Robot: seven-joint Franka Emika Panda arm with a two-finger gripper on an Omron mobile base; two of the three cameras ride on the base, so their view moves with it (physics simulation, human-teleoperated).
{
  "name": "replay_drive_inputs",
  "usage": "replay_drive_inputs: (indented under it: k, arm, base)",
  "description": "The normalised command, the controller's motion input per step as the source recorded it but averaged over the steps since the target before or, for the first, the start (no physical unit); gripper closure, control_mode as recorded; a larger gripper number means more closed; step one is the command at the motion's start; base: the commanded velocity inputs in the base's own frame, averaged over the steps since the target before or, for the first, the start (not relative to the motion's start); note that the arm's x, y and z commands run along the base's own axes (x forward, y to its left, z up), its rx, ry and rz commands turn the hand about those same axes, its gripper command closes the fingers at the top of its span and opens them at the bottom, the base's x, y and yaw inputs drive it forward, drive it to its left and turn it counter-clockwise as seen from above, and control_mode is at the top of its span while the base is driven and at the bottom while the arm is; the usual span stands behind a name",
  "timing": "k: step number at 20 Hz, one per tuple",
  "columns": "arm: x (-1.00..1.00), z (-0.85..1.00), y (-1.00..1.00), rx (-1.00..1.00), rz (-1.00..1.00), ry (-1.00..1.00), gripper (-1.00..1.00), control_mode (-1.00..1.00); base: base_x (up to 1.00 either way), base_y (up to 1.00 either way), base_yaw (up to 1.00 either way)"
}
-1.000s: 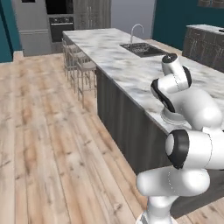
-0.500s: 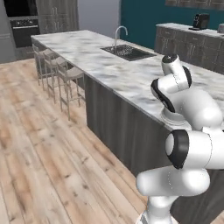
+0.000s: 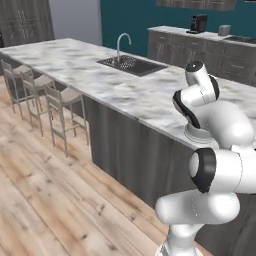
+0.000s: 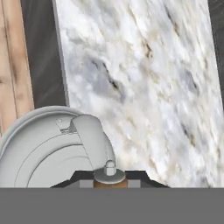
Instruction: The kettle is done boiling. Turn off the stove, then wait for 300 timesteps before moving the kettle to the dining table.
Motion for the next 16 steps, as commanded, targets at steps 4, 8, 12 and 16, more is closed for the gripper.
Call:
replay_drive_inputs:
  k: [4, 8, 12, 16]
  arm:
    - [0.0, 0.0, 0.0, 0.0, 0.0, 0.0, 1.0, 1.0]
    - [0.0, 0.0, 0.0, 0.0, 0.0, 0.0, 1.0, 1.0]
    - [0.0, 0.0, 0.0, 0.0, 0.0, 0.0, 1.0, 1.0]
    - [0.0, 0.0, 0.0, 0.0, 0.0, 0.0, 1.0, 1.0]
  base:
    - [0.68, 0.85, -0.36]
    - [0.56, 0.92, -0.34]
    - [0.45, 1.0, -0.32]
    - [0.46, 0.98, -0.33]
